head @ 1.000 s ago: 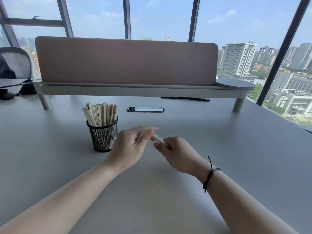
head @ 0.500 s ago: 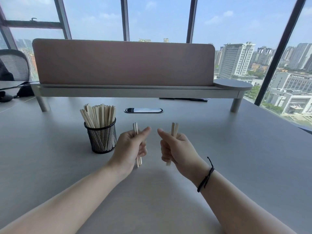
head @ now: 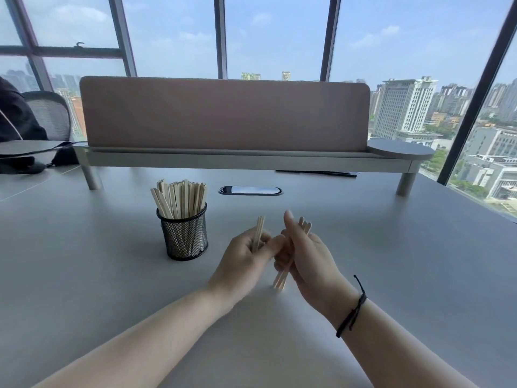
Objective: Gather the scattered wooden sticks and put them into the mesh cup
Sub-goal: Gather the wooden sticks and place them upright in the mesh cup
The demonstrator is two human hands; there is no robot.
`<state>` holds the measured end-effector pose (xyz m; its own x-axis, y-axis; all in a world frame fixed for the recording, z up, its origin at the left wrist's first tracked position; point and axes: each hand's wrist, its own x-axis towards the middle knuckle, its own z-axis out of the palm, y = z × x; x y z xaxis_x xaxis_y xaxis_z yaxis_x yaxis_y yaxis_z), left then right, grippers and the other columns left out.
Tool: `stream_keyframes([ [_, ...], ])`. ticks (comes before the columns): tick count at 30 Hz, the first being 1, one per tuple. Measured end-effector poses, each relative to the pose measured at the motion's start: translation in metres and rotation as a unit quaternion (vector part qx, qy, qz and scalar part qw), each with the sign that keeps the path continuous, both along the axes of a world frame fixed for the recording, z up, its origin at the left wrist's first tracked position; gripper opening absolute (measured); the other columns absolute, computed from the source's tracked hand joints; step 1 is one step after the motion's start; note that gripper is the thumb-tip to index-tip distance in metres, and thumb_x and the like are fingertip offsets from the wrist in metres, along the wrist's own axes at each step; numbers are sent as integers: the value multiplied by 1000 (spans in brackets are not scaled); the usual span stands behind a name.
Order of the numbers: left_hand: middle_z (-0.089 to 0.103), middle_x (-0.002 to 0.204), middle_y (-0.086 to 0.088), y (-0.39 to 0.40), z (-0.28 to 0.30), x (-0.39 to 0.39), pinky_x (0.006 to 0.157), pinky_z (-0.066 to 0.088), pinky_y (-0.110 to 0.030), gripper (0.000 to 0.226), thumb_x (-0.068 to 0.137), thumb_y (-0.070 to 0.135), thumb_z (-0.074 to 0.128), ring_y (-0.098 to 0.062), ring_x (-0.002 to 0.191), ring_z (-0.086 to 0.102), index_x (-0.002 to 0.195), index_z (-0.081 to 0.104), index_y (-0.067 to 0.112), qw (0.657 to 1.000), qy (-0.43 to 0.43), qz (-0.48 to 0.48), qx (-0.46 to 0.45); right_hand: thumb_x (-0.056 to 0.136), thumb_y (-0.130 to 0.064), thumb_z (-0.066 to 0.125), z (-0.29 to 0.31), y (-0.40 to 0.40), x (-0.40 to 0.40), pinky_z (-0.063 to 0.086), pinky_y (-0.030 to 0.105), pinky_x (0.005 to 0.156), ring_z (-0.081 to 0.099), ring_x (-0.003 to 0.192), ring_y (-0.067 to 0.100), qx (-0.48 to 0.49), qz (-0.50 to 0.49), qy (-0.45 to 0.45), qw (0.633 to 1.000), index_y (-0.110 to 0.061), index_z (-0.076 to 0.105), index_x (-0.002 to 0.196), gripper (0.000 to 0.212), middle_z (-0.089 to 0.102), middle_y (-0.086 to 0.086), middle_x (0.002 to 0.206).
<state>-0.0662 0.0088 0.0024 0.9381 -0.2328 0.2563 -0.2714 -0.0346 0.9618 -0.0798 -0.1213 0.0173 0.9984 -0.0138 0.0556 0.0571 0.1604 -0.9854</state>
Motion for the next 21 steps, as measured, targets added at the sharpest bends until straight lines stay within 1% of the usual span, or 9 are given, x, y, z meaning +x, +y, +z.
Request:
stream_keyframes([
  [3, 55, 58, 11, -5, -5, -6, 55, 38, -25, 33, 85, 44, 66, -10, 51, 50, 88, 54, 13, 998, -42, -1, 48, 103, -44, 43, -2, 4, -1, 49, 31, 74, 67, 71, 16, -45, -6, -38, 998, -21, 53, 47, 61, 63, 0, 61],
  [6, 69, 83, 6, -6, -8, -7, 67, 47, -30, 21, 84, 39, 65, -9, 71, 63, 100, 54, 30, 992, -53, 14, 109, 105, -39, 38, -4, 4, -3, 51, 29, 72, 65, 73, 19, -51, -10, -50, 997, -15, 63, 57, 59, 67, 16, 68],
  [8, 71, 82, 0, -4, -6, -9, 70, 50, -34, 22, 86, 39, 63, -14, 74, 67, 106, 54, 37, 989, -47, 10, 138, 104, -41, 39, -4, 6, -5, 52, 42, 77, 59, 76, 29, -51, -4, -47, 998, -9, 67, 74, 52, 64, 31, 81],
  [9, 71, 80, 1, -5, -5, -9, 70, 51, -35, 23, 85, 41, 62, -14, 74, 67, 107, 56, 38, 987, -46, 12, 152, 103, -44, 41, -4, 6, -5, 51, 44, 78, 58, 77, 29, -47, -9, -40, 998, -9, 65, 81, 48, 64, 27, 81],
  [13, 68, 73, 8, -2, 2, -10, 72, 50, -37, 22, 82, 39, 50, -10, 74, 62, 81, 63, 21, 971, -75, -5, 229, 82, -70, 41, -14, 8, -2, 48, 31, 94, 67, 102, 9, -85, -4, -30, 996, -28, 73, 91, 53, 71, -2, 105],
  [15, 54, 58, 9, -1, 1, -10, 59, 42, -37, 27, 87, 31, 48, -10, 59, 50, 65, 52, 17, 972, -64, -27, 225, 84, -78, 37, -17, 10, -1, 46, 34, 102, 63, 114, 8, -95, 10, -35, 995, -34, 75, 95, 59, 71, -7, 113],
  [17, 44, 48, 10, 2, 3, -8, 50, 34, -29, 37, 94, 22, 50, -8, 48, 42, 57, 45, 18, 977, -57, -26, 204, 83, -81, 38, -14, 16, 0, 51, 40, 94, 67, 111, 16, -70, 11, -28, 997, -32, 76, 99, 64, 73, -4, 113],
  [19, 48, 43, 5, 7, 7, -6, 45, 38, -27, 37, 94, 18, 50, -15, 41, 47, 58, 48, 15, 984, -22, -13, 175, 78, -83, 40, -5, 25, 0, 54, 42, 74, 70, 92, 28, -52, 10, -29, 998, -32, 75, 101, 66, 72, 1, 113],
  [21, 48, 42, 4, 12, 10, -3, 40, 39, -26, 37, 94, 17, 52, -19, 38, 49, 57, 48, 16, 991, 8, -5, 133, 78, -82, 38, 3, 32, 2, 53, 43, 69, 68, 81, 36, -62, 5, -50, 997, -35, 73, 104, 64, 71, 4, 114],
])
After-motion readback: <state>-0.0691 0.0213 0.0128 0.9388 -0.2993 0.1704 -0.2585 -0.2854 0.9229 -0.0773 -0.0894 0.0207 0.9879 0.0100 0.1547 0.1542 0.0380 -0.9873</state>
